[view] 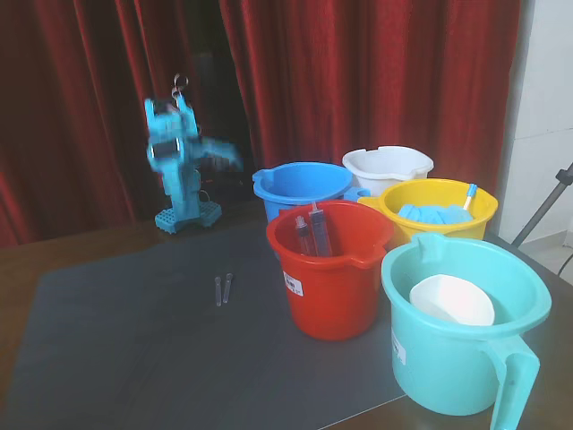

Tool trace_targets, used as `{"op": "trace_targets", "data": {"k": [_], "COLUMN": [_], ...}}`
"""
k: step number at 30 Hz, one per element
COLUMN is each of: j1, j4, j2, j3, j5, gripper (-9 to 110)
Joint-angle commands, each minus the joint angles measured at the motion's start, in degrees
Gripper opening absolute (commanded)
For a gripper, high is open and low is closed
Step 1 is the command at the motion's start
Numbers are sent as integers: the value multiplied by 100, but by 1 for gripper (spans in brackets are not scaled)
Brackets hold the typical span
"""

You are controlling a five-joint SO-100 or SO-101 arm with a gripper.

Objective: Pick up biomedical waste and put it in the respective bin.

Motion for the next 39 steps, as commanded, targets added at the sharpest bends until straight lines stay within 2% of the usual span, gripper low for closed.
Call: {"op": "trace_targets", "data": {"k": [1,7,12,18,39], "j1": [606,1547,2039,2074,2074], "j4": [-246,413,466,1688,1679], "j2": [9,53,-35,62,62], "j3": [62,53,62,53,44], "j5": [-53,-114,-114,-44,-44], "gripper": [0,0,0,0,0]}}
